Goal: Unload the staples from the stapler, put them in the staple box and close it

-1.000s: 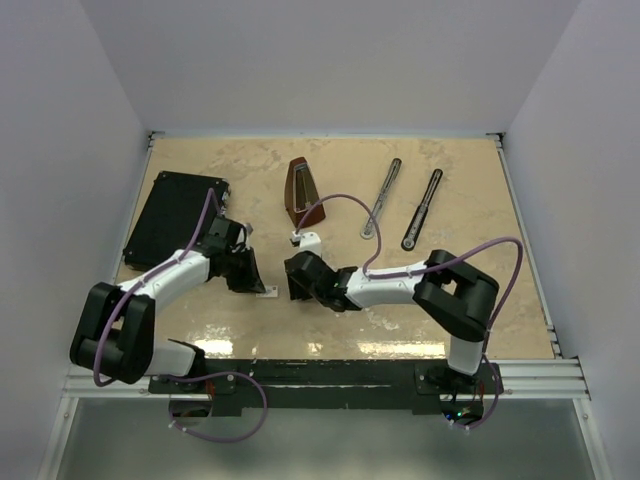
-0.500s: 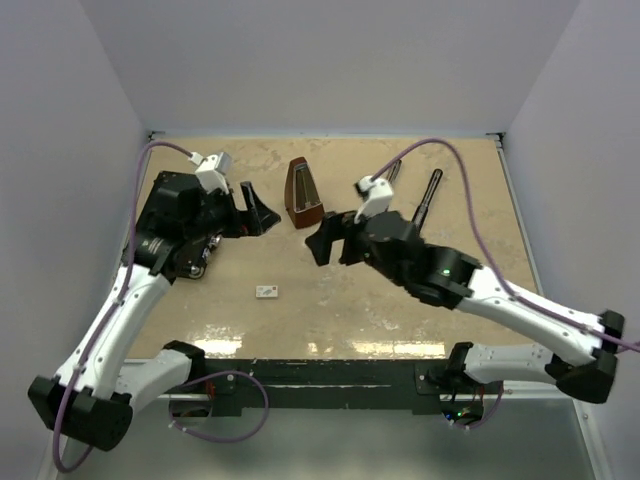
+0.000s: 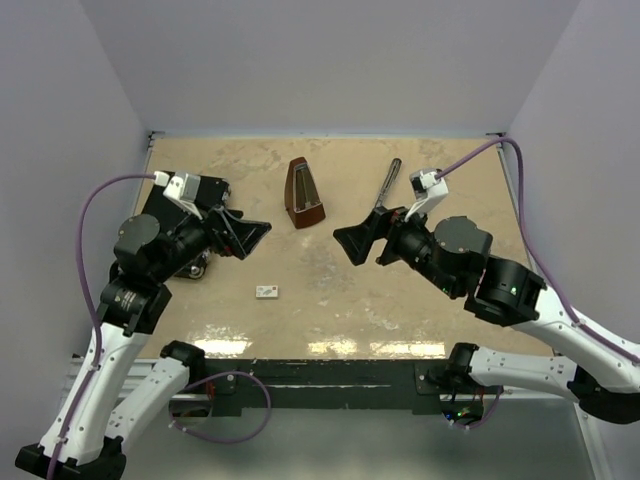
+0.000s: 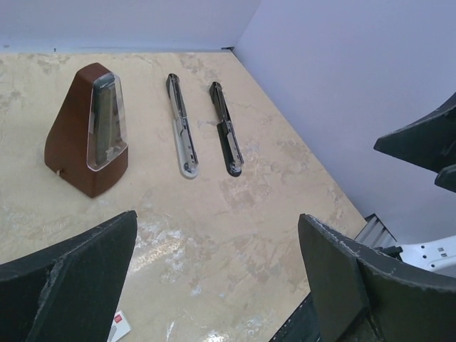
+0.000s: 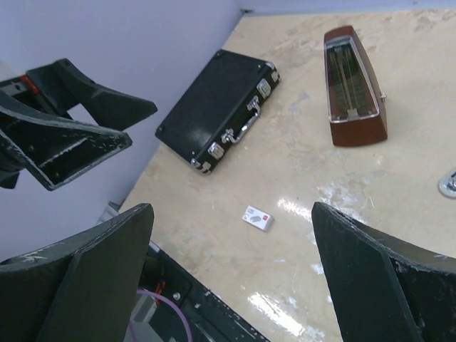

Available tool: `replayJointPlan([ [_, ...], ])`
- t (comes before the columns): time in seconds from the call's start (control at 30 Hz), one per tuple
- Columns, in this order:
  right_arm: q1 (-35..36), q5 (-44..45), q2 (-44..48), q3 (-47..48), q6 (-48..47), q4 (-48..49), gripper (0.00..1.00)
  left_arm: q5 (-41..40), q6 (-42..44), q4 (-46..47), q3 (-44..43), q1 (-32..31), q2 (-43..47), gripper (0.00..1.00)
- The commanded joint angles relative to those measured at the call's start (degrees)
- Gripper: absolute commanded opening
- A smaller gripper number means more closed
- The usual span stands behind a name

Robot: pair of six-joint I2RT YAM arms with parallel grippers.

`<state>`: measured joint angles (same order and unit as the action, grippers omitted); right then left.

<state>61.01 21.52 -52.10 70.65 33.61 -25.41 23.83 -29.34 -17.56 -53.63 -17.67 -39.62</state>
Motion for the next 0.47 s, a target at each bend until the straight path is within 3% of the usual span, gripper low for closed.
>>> replayJointPlan([
  [0.0,0.1,0.8,0.6,-1.1,0.9,0.6,0.99,0.0,-0.2,3.8,1.7,-0.1,1.7,1.00],
  [0.43,0.1,1.6,3.9,-4.2,0.7,3.4,0.99,1.7,-0.6,2.2,-0.7,-0.1,0.7,1.00],
])
